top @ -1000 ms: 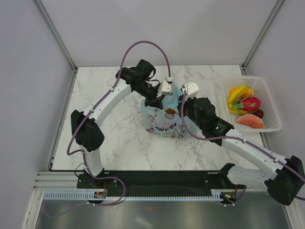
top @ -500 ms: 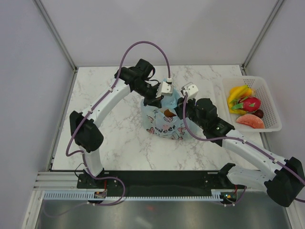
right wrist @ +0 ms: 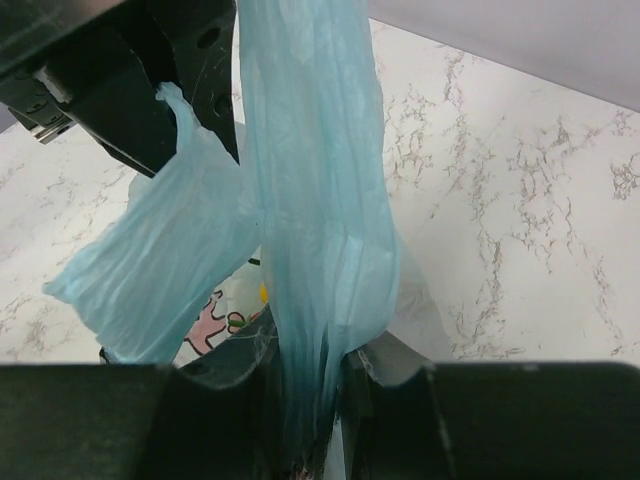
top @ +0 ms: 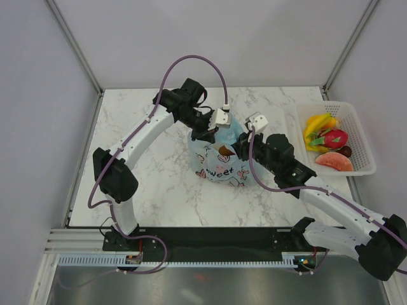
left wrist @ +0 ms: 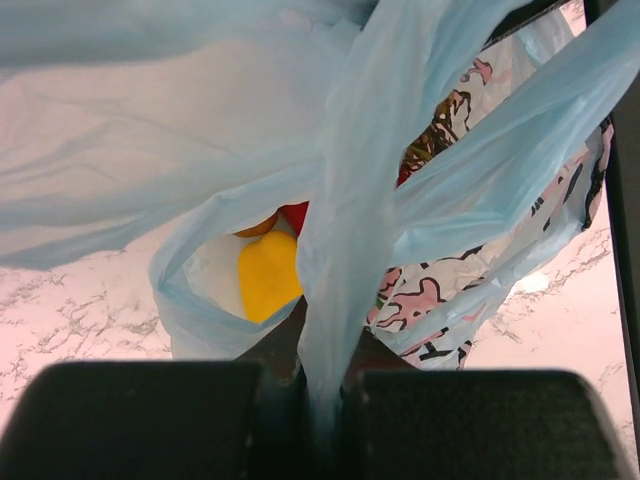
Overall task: Place the fake fruits into the plastic bag and tie a complex knot
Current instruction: Adjust the plastic bag at the center of the board.
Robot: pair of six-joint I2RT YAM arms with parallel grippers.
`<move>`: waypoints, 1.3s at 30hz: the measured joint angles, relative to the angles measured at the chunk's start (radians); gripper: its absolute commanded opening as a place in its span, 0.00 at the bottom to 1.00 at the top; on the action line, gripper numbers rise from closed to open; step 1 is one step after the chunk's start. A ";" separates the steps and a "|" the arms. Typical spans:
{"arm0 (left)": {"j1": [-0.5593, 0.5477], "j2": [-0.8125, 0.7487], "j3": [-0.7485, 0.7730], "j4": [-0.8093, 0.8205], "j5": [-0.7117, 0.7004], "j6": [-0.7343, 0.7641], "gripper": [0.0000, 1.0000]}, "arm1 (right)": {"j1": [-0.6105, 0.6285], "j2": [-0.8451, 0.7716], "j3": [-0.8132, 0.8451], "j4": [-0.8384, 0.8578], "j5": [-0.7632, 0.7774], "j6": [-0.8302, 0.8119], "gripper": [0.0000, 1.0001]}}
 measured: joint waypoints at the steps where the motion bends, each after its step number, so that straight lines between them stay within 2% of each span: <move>1: 0.000 0.000 0.000 0.000 -0.008 0.000 0.06 | -0.002 0.000 0.000 0.000 0.000 0.001 0.28; 10: -0.001 0.000 0.000 0.011 -0.061 0.000 0.06 | -0.006 0.000 0.000 0.003 -0.005 0.006 0.33; 14: -0.009 0.000 0.000 0.018 -0.076 0.000 0.06 | -0.008 0.000 0.000 0.003 -0.023 0.006 0.43; 19: -0.016 0.000 0.000 0.029 -0.087 0.000 0.06 | -0.009 0.000 0.000 0.005 -0.045 0.003 0.48; 25: -0.016 0.000 0.000 0.045 -0.092 -0.001 0.05 | -0.009 0.000 -0.003 0.008 -0.079 -0.005 0.61; 28: -0.016 0.000 0.000 0.051 -0.093 -0.003 0.05 | -0.009 -0.002 -0.019 0.016 -0.093 -0.009 0.77; 35: -0.016 0.000 0.000 0.060 -0.094 -0.012 0.05 | -0.009 -0.021 -0.055 0.033 -0.114 -0.017 0.81; 39: -0.016 0.000 -0.008 0.065 -0.102 -0.012 0.05 | -0.010 -0.024 -0.055 0.051 -0.114 -0.015 0.80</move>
